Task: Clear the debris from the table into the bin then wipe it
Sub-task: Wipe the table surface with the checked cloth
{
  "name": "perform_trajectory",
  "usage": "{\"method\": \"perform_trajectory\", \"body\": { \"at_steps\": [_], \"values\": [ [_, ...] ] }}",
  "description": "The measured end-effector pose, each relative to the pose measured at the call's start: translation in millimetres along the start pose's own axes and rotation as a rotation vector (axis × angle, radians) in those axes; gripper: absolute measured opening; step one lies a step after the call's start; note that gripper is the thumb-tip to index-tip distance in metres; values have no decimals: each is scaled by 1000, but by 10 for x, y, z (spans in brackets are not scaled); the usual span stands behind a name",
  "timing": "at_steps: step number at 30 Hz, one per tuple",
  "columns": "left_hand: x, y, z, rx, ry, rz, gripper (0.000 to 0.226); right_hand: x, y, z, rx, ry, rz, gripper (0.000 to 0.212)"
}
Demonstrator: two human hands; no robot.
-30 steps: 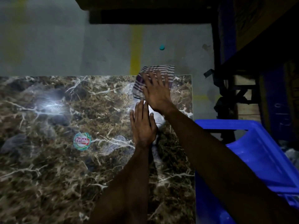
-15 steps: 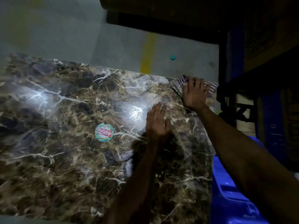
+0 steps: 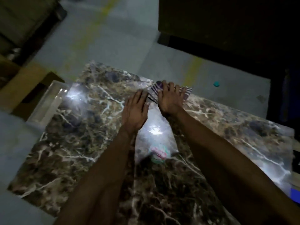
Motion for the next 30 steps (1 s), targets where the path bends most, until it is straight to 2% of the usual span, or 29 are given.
{"method": "perform_trajectory", "body": {
  "at_steps": [6, 15, 21, 23, 30],
  "values": [
    [-598, 265, -365, 38, 95, -6, 50, -527, -63, -275, -2, 67, 5, 58],
    [-1549, 551, -682, 180, 239, -33, 51, -1619, -228, -737, 49, 200, 33, 57],
    [-1681, 633, -622, 330, 498, -19, 63, -2472, -436, -1238, 38, 299, 56, 57],
    [-1719, 656, -579, 335, 567, 10, 65, -2729, -480, -1382, 36, 359, 59, 57],
    [-1772, 584, -585, 278, 594, -53, 62, -3129, -526, -1626, -38, 462, 11, 55]
  ]
}}
Point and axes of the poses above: each hand's wrist, its own z-axis away from the middle knuckle, its own y-axis out of the back of the hand, x = y × z, the point moved 7 cm from there along -z, towards the middle knuckle, and after that the axes turned 1 degree about -x, right-handed, at the moved point
